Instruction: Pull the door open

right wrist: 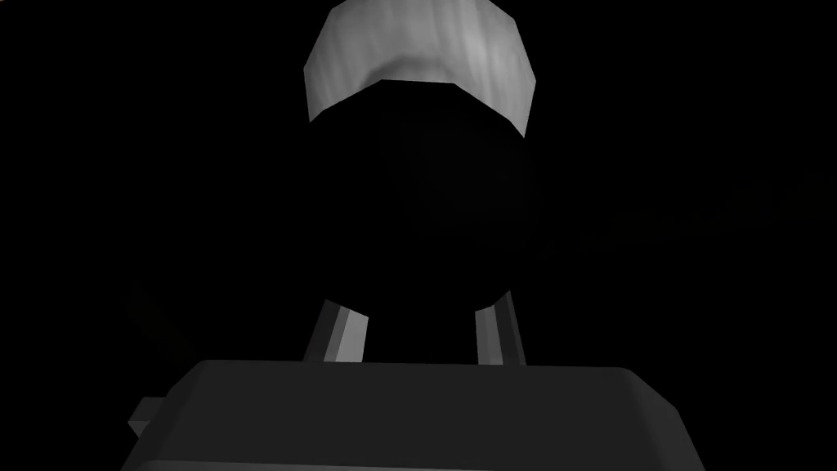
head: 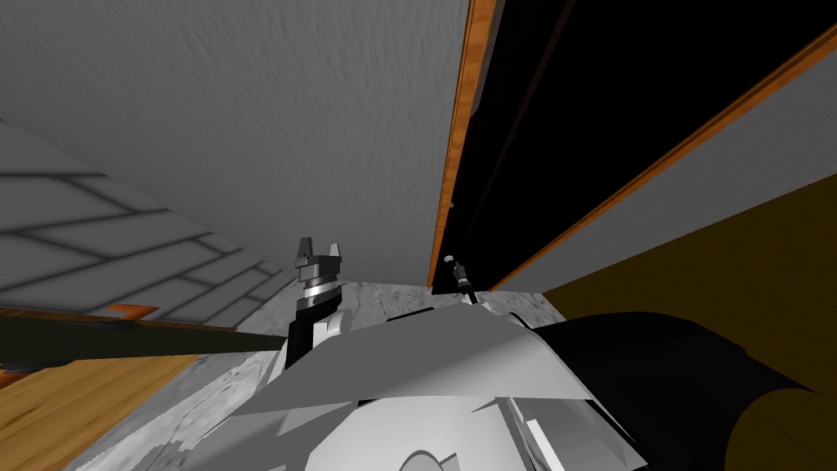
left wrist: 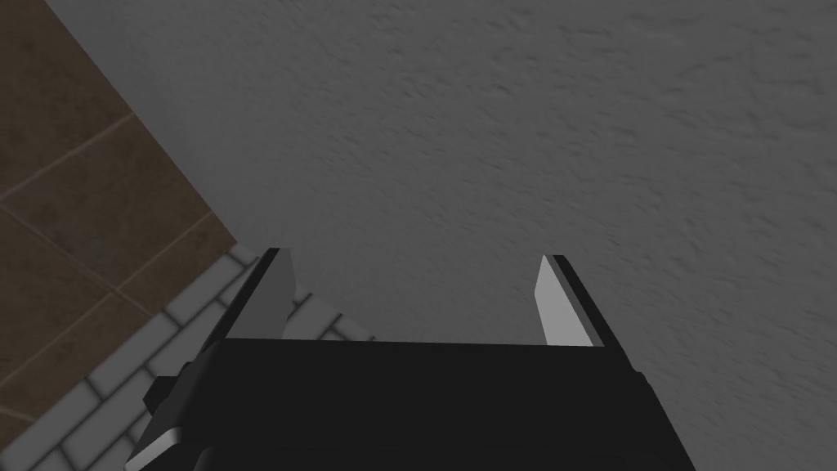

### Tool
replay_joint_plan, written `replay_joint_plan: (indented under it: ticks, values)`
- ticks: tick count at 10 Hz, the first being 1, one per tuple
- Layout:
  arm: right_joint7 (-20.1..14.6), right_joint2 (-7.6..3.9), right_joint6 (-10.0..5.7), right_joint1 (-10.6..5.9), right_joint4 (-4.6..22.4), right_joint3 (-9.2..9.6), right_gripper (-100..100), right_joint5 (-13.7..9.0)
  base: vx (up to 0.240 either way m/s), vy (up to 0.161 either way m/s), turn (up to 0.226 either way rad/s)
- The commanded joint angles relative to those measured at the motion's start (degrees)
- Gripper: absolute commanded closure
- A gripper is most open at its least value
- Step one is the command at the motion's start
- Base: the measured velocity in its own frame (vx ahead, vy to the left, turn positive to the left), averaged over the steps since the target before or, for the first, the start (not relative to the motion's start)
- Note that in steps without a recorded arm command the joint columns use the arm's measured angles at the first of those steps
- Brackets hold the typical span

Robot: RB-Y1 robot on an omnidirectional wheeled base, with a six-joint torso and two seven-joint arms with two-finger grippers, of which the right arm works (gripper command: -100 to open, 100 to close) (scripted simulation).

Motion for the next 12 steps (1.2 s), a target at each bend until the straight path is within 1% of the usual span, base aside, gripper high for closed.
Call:
replay_joint_plan:
  ticks: [1, 2, 3, 4, 5, 6, 8, 9, 11, 12]
  values:
    - [-1.9, 0.54, -0.95, -0.89, 0.3, 0.98, 100, -0.2, -0.046, -0.015, 0.043]
    - [-4.1, 0.51, -0.74, -0.89, 0.1, 1.52, 100, -1.4, -0.048, -0.02, 0.072]
    - [-4.2, 0.51, -0.74, -0.89, 0.1, 1.52, 100, -1.4, -0.044, -0.022, 0.047]
    - [-6.5, 0.48, -0.54, -0.9, 0.0, 2.06, 100, -2.5, -0.049, -0.014, 0.077]
    - [-8.0, 0.45, -0.33, -0.91, -0.1, 2.61, 100, -3.7, -0.069, -0.027, 0.101]
    - [-9.0, 0.45, -0.33, -0.91, -0.1, 2.61, 100, -3.7, -0.056, -0.024, 0.052]
    - [-9.0, 0.45, -0.33, -0.91, 3.7, 2.61, 100, -3.7, -0.009, -0.005, 0.005]
    - [-11.4, 0.42, -0.13, -0.92, -0.3, 3.15, 100, -4.8, -0.04, -0.018, 0.041]
    - [-11.4, 0.42, -0.13, -0.92, -0.3, 3.15, 100, -4.8, -0.034, -0.013, 0.021]
    - [-13.7, 0.39, 0.07, -0.92, -0.4, 3.68, 100, -5.9, -0.033, -0.011, 0.063]
